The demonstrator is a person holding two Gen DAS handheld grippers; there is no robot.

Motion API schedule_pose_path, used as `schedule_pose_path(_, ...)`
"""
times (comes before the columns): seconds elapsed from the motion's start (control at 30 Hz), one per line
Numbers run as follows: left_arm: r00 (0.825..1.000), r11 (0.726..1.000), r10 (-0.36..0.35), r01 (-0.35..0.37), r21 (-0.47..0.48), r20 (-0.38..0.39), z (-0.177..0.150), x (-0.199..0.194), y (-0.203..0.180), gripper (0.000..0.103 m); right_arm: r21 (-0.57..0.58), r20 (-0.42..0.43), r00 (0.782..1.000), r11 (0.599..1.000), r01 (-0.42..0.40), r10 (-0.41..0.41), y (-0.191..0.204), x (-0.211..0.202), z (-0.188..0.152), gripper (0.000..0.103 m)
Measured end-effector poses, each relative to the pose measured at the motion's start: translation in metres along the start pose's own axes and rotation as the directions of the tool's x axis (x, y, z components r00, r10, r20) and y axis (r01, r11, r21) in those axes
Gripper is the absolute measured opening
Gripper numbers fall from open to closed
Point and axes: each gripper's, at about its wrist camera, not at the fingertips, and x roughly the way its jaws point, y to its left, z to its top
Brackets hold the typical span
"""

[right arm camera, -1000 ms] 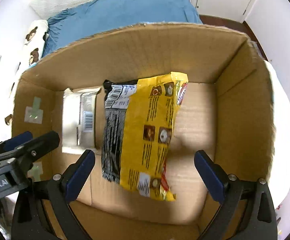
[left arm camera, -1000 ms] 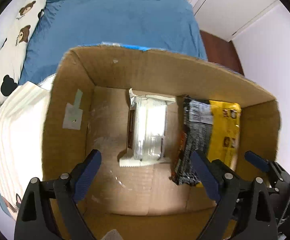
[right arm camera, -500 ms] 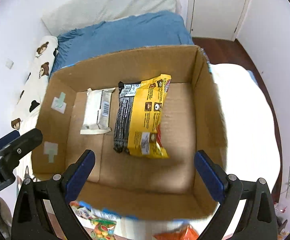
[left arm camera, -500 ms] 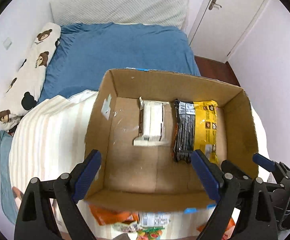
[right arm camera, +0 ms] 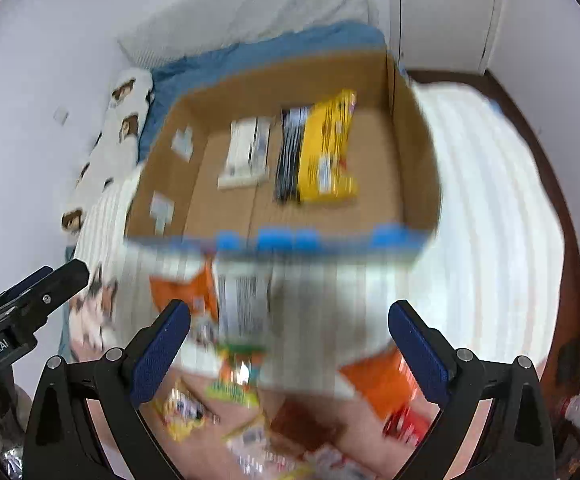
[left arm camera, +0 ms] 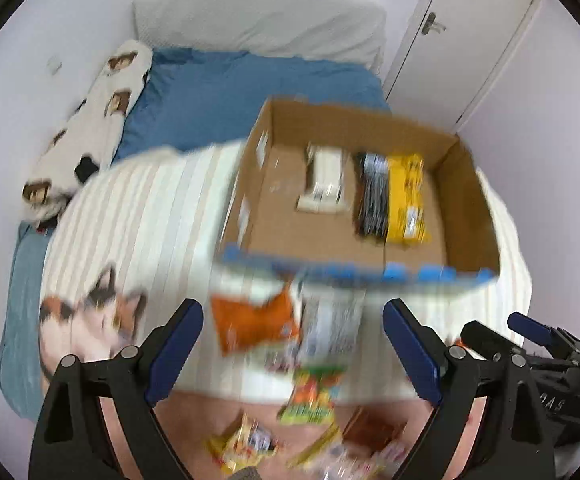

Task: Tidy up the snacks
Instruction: 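Grasp the panda-print yellow bag with the left tool while the right tool grasps the clear-yellow bag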

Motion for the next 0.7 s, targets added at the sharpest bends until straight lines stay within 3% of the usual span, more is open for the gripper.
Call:
schedule_pose_path(0.17, 0.994, 0.997, 0.074, -0.072, 0.025, -0.077, -0.063, 0.016, 0.018, 0.092, 0.076, -0.117, 0.993, 0.997, -0.027, 0.036, -0.022, 0.027, -0.060, 0.101)
schedule_pose_path(0.3, 0.980, 0.990, 0.119, -0.105, 0.096, -0.159, -0.110, 0.038, 0.026, 0.092, 0.128, -0.224, 0.968, 0.988, -0.083, 0.110, -0.027, 0.055, -0.110, 0.101)
schedule_pose_path(0.47, 0.949, 0.977, 0.186, -0.151, 0.151, -0.254, -0.155, 0.065, 0.043, 0.092, -0.089, -0.338, 0.939, 0.991, -0.099, 0.063, 0.013, 0.089, -0.150, 0.101)
schedule_pose_path(0.6, 0.931, 0.962, 0.233, -0.180, 0.203, -0.279, -0.176, 0.076, 0.057, 0.092, -0.283, -0.406, 0.913, 0.954, -0.101, -0.023, 0.050, 0.120, -0.177, 0.098)
schedule_pose_path(0.7, 0.921, 0.952, 0.254, -0.184, 0.245, -0.294, -0.185, 0.083, 0.064, 0.092, -0.350, -0.441, 0.894, 0.932, -0.090, -0.080, 0.062, 0.142, -0.193, 0.080)
